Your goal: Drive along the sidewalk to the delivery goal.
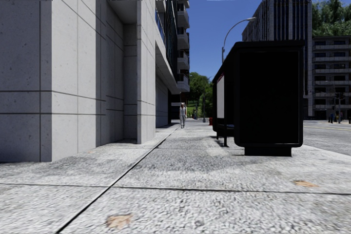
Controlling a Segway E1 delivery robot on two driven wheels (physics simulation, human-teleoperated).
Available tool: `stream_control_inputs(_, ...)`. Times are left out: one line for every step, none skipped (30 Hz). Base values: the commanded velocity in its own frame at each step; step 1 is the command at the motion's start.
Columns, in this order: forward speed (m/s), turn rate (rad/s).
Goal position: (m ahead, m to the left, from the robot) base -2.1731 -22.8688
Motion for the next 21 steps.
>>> stream_control_inputs(2.00,-0.43)
stream_control_inputs(2.00,-0.23)
stream_control_inputs(2.00,-0.07)
stream_control_inputs(2.00,-0.03)
stream_control_inputs(2.00,-0.03)
stream_control_inputs(2.00,-0.02)
stream_control_inputs(2.00,-0.02)
stream_control_inputs(2.00,-0.01)
stream_control_inputs(2.00,-0.01)
stream_control_inputs(2.00,0.00)
stream_control_inputs(2.00,0.00)
stream_control_inputs(2.00,0.00)
stream_control_inputs(2.00,0.00)
stream_control_inputs(2.00,0.00)
stream_control_inputs(2.00,0.00)
stream_control_inputs(2.00,0.00)
stream_control_inputs(2.00,0.00)
stream_control_inputs(2.00,-0.02)
stream_control_inputs(2.00,-0.49)
stream_control_inputs(2.00,-0.95)
stream_control_inputs(2.00,-0.95)
